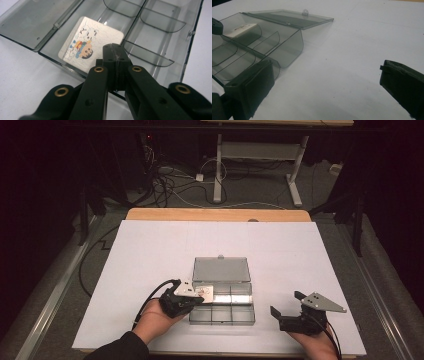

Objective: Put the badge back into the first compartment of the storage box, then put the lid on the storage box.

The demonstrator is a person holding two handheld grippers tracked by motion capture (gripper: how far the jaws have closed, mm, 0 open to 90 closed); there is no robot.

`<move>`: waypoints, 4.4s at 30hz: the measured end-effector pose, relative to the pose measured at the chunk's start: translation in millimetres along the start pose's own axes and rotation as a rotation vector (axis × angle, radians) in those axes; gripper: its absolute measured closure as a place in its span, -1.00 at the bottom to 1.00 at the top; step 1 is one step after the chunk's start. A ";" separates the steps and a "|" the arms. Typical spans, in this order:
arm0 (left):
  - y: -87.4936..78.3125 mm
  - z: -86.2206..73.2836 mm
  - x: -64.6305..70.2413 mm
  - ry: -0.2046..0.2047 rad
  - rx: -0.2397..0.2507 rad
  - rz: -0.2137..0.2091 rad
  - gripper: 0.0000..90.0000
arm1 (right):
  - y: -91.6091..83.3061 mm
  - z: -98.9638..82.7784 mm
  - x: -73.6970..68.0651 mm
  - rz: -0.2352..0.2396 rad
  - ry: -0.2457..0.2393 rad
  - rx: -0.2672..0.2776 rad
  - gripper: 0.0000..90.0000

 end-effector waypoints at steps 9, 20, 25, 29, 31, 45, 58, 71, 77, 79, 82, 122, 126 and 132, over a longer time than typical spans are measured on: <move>-11.7 -1.9 -8.4 -0.062 0.093 -0.050 0.95 | -0.2 0.3 0.7 0.000 -0.002 0.000 -1.00; -32.3 -23.6 -24.5 -0.130 0.151 0.011 0.95 | 3.3 2.4 -0.4 0.006 -0.009 -0.002 -1.00; -41.2 -39.6 -36.1 -0.162 0.149 0.045 0.95 | 5.5 3.5 -0.9 0.011 -0.012 -0.003 -1.00; -43.9 -48.3 -45.8 -0.188 0.144 0.072 0.95 | 7.2 4.6 -2.2 0.013 -0.014 -0.004 -1.00; -45.1 -51.3 -49.5 -0.199 0.143 0.083 0.95 | 7.8 4.9 -2.5 0.014 -0.020 -0.004 -1.00; -53.4 -60.7 -66.9 -0.269 0.180 0.114 0.95 | 11.7 4.9 -2.5 0.022 -0.019 -0.008 -1.00; -48.7 -57.2 -69.9 -0.275 0.210 0.112 0.10 | 13.7 4.7 -3.5 0.020 -0.018 -0.013 -1.00; -43.3 -50.3 -71.0 -0.312 0.199 0.143 -1.00 | 16.8 6.0 -4.5 0.016 -0.019 -0.015 -1.00; -39.3 -44.5 -72.5 -0.311 0.194 0.154 -1.00 | 19.0 7.5 -6.8 0.018 -0.026 -0.014 -1.00; -37.1 -43.1 -73.3 -0.315 0.192 0.143 -1.00 | 20.4 7.8 -7.2 0.019 -0.032 -0.014 -1.00; -35.2 -41.7 -73.4 -0.325 0.202 0.134 -1.00 | 22.5 8.3 -7.9 0.018 -0.028 -0.016 -1.00; 18.4 24.8 -96.9 -0.333 0.238 0.051 -1.00 | 27.6 12.9 -6.2 0.006 -0.017 -0.019 -1.00; 25.4 23.9 -100.9 -0.362 0.236 0.027 -1.00 | 30.9 19.3 -5.7 0.016 -0.005 -0.014 -1.00; 30.7 20.0 -104.2 -0.361 0.200 0.032 -1.00 | 42.1 37.2 -4.7 0.024 -0.007 -0.019 -0.97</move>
Point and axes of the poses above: each handheld gripper's, and its own axes: y roughly forward along the jaws, z roughly out of its top, x roughly to its right, the point moved 4 cm from there along y, roughly forward along the jaws, and after that the axes turned 9 degrees about -y, right-handed, at the moved point
